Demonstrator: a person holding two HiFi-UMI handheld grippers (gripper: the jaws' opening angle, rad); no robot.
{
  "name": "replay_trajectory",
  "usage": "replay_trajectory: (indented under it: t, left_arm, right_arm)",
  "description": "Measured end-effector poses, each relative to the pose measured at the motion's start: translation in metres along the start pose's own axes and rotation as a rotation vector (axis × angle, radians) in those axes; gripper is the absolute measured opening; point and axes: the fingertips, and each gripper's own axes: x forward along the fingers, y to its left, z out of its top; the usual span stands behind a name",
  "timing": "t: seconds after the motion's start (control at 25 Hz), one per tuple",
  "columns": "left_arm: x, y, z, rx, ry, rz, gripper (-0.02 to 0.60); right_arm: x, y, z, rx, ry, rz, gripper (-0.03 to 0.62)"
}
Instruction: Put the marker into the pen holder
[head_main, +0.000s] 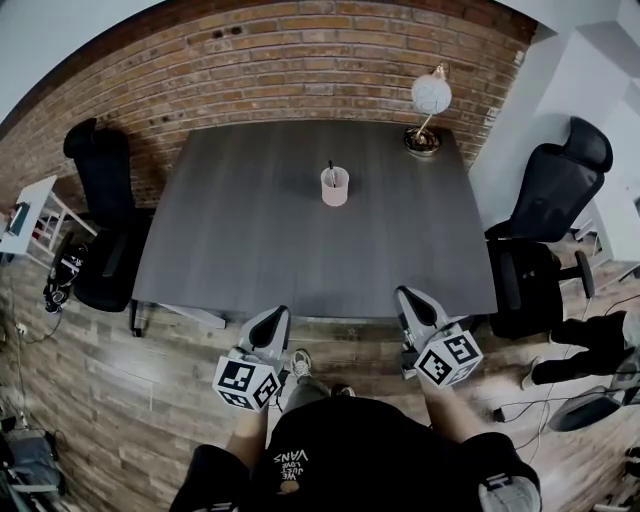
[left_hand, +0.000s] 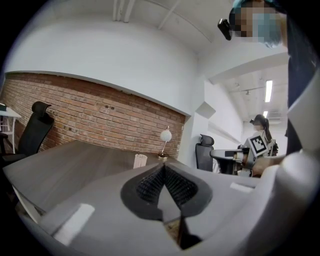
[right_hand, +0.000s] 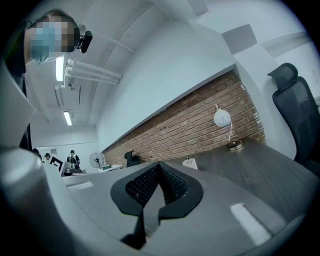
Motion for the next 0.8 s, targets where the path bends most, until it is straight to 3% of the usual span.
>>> replay_trajectory:
  t: [0.8]
  left_arm:
    - [-0.0053, -0.0054, -0.0017, -0.006, -0.007, 0.004, 0.052]
  right_arm:
    - [-0.0005, -0.0042, -0.0054, 0.021, 0.014, -0.009, 0.002]
